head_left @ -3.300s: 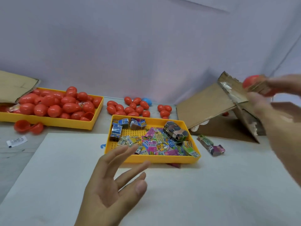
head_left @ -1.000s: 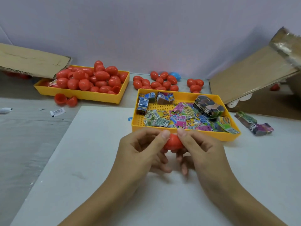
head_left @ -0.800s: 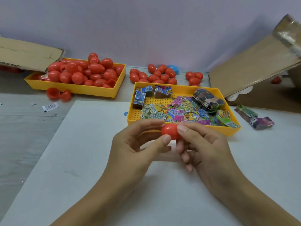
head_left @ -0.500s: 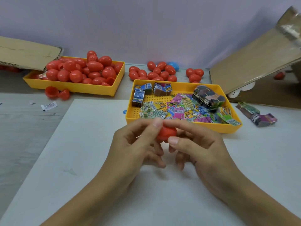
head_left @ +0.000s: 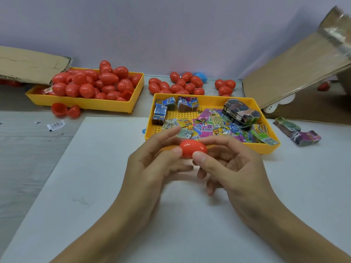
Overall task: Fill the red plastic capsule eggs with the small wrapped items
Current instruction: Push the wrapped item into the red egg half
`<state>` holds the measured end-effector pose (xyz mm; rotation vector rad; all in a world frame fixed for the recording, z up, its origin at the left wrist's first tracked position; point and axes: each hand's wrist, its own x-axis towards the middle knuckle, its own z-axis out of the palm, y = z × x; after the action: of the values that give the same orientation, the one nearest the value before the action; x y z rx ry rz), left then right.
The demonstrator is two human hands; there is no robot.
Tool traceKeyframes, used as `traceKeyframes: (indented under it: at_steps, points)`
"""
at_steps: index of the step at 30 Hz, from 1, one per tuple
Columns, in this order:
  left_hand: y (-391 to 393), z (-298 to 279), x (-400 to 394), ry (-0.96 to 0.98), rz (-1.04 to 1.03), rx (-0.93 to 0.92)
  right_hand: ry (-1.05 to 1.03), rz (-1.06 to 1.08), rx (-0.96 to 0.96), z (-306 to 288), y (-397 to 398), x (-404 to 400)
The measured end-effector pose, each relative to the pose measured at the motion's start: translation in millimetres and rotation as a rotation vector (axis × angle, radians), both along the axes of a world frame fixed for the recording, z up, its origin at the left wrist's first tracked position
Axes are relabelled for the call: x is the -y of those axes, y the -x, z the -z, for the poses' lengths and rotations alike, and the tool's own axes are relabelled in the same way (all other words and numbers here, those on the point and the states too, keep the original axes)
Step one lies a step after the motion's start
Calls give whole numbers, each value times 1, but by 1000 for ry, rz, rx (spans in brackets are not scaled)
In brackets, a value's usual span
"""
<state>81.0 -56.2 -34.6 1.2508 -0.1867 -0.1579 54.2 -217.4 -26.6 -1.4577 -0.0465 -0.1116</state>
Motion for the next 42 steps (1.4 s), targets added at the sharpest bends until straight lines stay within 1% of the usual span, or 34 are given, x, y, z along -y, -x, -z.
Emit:
traceKeyframes:
  at_steps: [1,4,7,9,11,14,16,18,20,22,25,28,30,31,34,36,39,41,42]
  points:
    - [0,-2,1,-21,-7,-34,17,-4,8,1,0,0]
    - [0,-2,4,-79,-19,-15,45,-34,33,2,-1,0]
    - [1,0,1,-29,-18,49,-9,-40,14,0,-1,1]
    - [1,2,-1,-38,-23,98,-58,9,-51,-2,-2,0]
    - [2,3,0,-61,-16,163,-22,43,-103,-4,-2,-1]
    - [3,4,3,-77,23,228,63,19,-81,-3,0,-2]
    - [4,4,3,-95,19,250,27,18,-43,-3,2,-2]
    - [2,6,1,-95,2,205,-8,17,-16,-3,3,-2]
    - [0,4,0,-58,7,79,-18,21,-24,-2,3,-2]
    - [-1,2,1,-48,29,14,1,24,-23,-1,3,-2]
    - [-1,4,2,-46,31,19,38,-7,22,1,2,0]
    - [1,6,2,-26,2,73,80,9,53,3,2,0]
    - [1,4,2,-16,-71,121,185,90,118,3,2,1]
    - [0,1,1,2,-123,150,277,141,185,3,1,2]
    - [-6,-10,-8,70,-308,222,655,277,416,3,-1,10]
    - [-12,-16,-19,89,-431,240,864,335,468,3,-5,9]
    - [-17,-18,-26,63,-528,228,1189,268,318,1,-7,-5]
    - [-16,-16,-23,25,-521,228,1380,163,230,-1,-11,-13]
    - [-16,-14,-21,1,-510,231,1443,103,179,-5,-14,-16]
